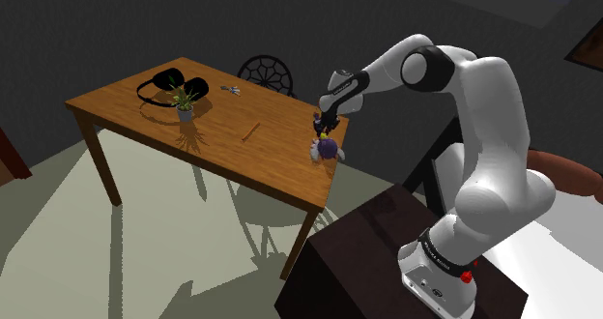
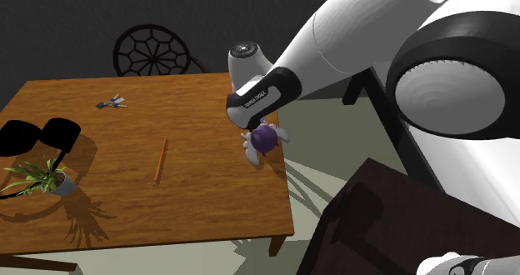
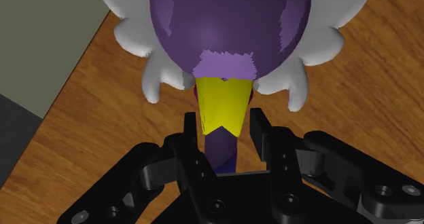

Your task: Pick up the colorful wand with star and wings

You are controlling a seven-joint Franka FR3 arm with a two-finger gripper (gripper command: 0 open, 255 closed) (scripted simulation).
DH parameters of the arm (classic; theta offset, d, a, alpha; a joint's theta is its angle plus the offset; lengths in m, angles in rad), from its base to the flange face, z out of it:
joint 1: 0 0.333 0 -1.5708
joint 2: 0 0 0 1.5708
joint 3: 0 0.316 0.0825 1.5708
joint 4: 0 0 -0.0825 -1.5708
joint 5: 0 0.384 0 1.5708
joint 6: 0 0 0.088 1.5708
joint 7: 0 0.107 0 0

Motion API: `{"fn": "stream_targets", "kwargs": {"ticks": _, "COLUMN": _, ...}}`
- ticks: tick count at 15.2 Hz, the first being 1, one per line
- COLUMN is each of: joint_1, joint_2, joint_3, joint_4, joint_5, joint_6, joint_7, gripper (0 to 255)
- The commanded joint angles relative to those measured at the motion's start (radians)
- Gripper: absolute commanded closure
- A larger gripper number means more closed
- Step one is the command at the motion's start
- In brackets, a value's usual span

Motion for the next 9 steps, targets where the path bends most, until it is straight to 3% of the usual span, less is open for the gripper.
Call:
{"fn": "stream_targets", "kwargs": {"ticks": 1, "joint_1": 0.0, "joint_2": -0.024, "joint_3": 0.0, "joint_4": -0.009, "joint_5": 0.0, "joint_6": -0.015, "joint_7": -0.002, "gripper": 255}}
{"fn": "stream_targets", "kwargs": {"ticks": 9, "joint_1": 0.001, "joint_2": -0.092, "joint_3": -0.001, "joint_4": -0.032, "joint_5": 0.0, "joint_6": -0.06, "joint_7": -0.007, "gripper": 255}}
